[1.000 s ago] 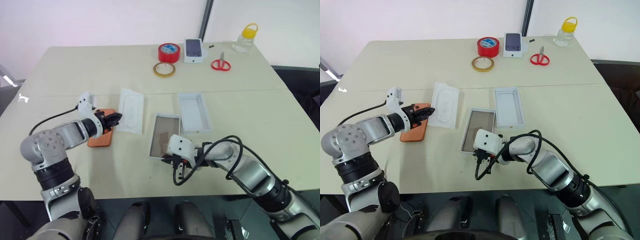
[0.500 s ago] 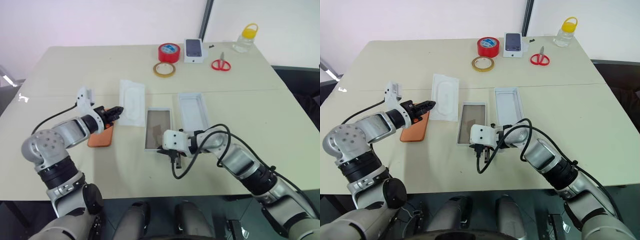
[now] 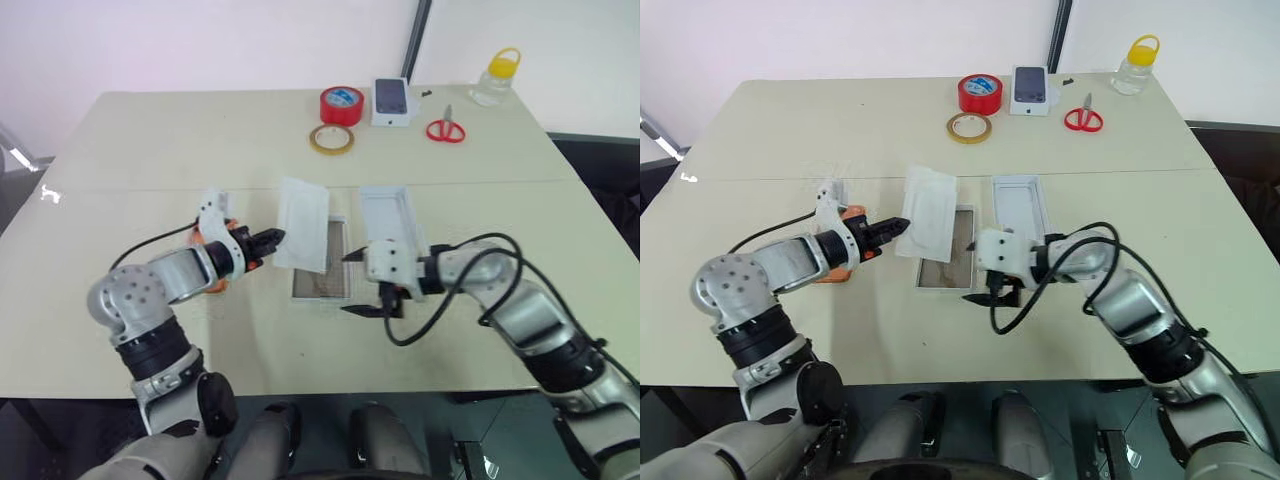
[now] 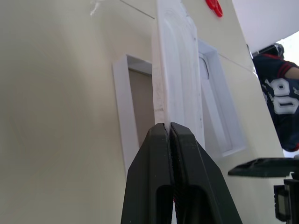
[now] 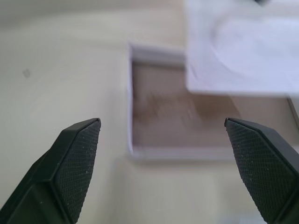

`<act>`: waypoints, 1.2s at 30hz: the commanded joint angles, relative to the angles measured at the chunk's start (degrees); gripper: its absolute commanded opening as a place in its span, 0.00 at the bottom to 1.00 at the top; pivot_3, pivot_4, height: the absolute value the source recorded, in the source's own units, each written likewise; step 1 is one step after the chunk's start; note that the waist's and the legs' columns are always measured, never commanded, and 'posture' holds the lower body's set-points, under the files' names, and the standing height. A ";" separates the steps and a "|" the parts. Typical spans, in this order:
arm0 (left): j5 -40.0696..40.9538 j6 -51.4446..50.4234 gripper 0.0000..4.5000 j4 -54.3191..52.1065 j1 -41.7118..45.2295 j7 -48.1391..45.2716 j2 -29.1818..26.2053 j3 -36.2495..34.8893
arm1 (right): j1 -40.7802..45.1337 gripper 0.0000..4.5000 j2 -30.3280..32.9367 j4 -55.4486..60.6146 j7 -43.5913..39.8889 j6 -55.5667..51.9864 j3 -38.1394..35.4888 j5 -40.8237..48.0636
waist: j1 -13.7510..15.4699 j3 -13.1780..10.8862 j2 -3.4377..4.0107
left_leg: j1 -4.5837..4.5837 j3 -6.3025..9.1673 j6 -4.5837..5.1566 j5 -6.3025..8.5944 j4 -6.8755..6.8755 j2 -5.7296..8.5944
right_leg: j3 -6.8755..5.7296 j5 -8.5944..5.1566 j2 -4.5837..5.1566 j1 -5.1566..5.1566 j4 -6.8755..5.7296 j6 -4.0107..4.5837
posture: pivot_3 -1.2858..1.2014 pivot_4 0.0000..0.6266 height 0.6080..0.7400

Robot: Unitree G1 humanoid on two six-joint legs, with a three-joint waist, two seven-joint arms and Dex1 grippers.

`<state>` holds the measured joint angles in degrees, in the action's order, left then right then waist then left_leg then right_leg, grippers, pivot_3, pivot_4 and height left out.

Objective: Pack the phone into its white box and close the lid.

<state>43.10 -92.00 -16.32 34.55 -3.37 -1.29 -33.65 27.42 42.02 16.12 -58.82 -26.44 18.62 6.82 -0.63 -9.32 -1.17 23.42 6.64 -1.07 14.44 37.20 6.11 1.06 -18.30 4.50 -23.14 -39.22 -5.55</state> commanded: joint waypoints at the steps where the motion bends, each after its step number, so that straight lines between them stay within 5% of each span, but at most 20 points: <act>1: 0.30 -0.50 0.00 -3.68 -2.28 3.88 2.43 3.38 | -0.59 0.99 1.21 1.92 1.20 -0.59 -4.37 0.71 | -0.21 0.00 0.00 | -0.01 -0.01 0.00 0.00 -0.02 -0.01 | 0.01 0.00 -0.02 0.00 -0.01 0.00 | 0.52 0.24 1.00; 12: 4.72 -0.50 0.00 -6.18 -6.12 11.59 7.59 5.02 | 0.32 0.99 0.29 -0.38 2.68 0.66 -4.79 -0.25 | 0.05 -0.01 -0.02 | -0.01 -0.03 0.00 0.00 0.00 -0.02 | 0.02 0.00 -0.02 0.00 -0.02 0.00 | 0.52 0.24 1.00; 21: 10.68 -0.50 0.98 -7.58 -6.88 13.00 5.69 4.50 | 2.35 1.00 -2.05 -2.59 3.39 2.08 -4.40 -0.96 | -0.03 -0.01 -0.01 | -0.02 -0.03 -0.01 0.00 0.00 -0.02 | 0.02 0.00 -0.03 0.00 -0.02 0.00 | 0.52 0.24 1.00; 36: 22.83 0.62 0.98 -8.93 -2.88 11.41 -0.64 -0.61 | 6.13 1.00 -6.34 -5.89 6.89 -1.08 -6.52 0.74 | -0.26 -0.01 -0.01 | -0.01 -0.03 -0.01 -0.01 0.00 -0.02 | 0.03 0.00 -0.03 -0.01 -0.02 0.00 | 0.52 0.24 1.00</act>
<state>64.15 -91.96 -22.75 30.47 8.90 -0.12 -33.45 31.29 36.70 10.04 -53.34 -26.76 14.35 7.03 -0.90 -9.33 -1.19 23.40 6.61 -1.09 14.42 37.18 6.08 1.09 -18.30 4.46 -23.17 -39.26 -5.54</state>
